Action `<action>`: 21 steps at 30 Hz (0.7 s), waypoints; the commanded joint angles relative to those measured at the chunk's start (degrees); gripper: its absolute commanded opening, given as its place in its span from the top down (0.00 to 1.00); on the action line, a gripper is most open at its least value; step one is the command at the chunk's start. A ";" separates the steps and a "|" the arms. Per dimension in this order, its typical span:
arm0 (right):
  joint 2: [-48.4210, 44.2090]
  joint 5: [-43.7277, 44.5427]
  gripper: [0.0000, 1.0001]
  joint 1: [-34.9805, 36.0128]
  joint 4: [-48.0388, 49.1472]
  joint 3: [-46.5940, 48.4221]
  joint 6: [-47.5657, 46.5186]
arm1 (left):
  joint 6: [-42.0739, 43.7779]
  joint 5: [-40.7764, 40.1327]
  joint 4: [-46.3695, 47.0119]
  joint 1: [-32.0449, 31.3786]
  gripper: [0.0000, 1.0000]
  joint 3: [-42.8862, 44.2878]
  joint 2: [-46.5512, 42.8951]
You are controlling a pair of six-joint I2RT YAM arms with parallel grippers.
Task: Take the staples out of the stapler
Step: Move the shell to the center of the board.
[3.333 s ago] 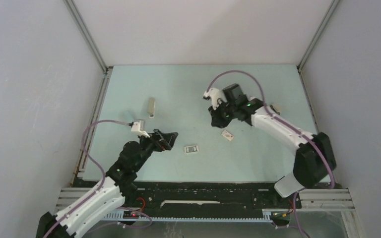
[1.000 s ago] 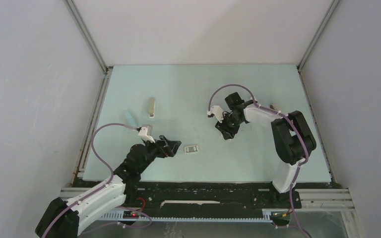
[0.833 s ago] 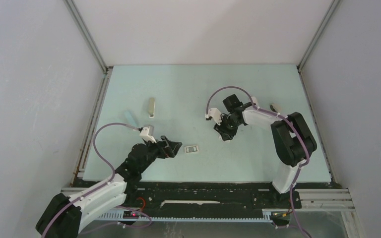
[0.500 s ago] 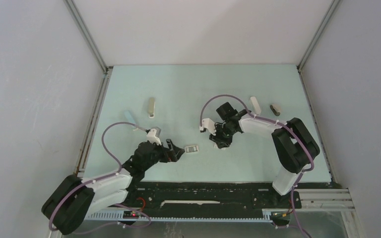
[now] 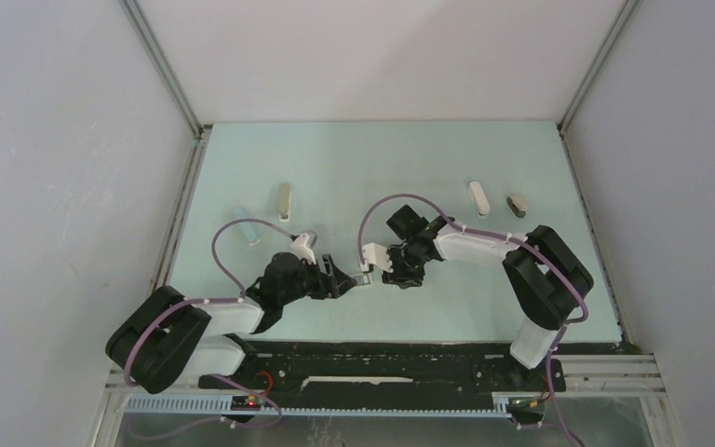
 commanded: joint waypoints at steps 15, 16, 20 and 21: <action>-1.31 -2.09 0.39 -2.09 -4.67 2.31 -5.19 | -1.34 3.80 0.16 1.46 0.38 2.23 2.52; -1.30 -2.18 0.39 -2.11 -4.61 2.31 -5.41 | -1.34 3.81 0.16 1.49 0.38 2.23 2.54; -1.55 -2.56 0.39 -2.03 -3.63 1.54 -6.27 | -1.34 4.05 0.16 1.44 0.39 2.11 2.14; -1.53 -2.57 0.39 -2.03 -3.34 1.38 -6.36 | -1.34 4.14 0.16 1.44 0.39 1.99 1.93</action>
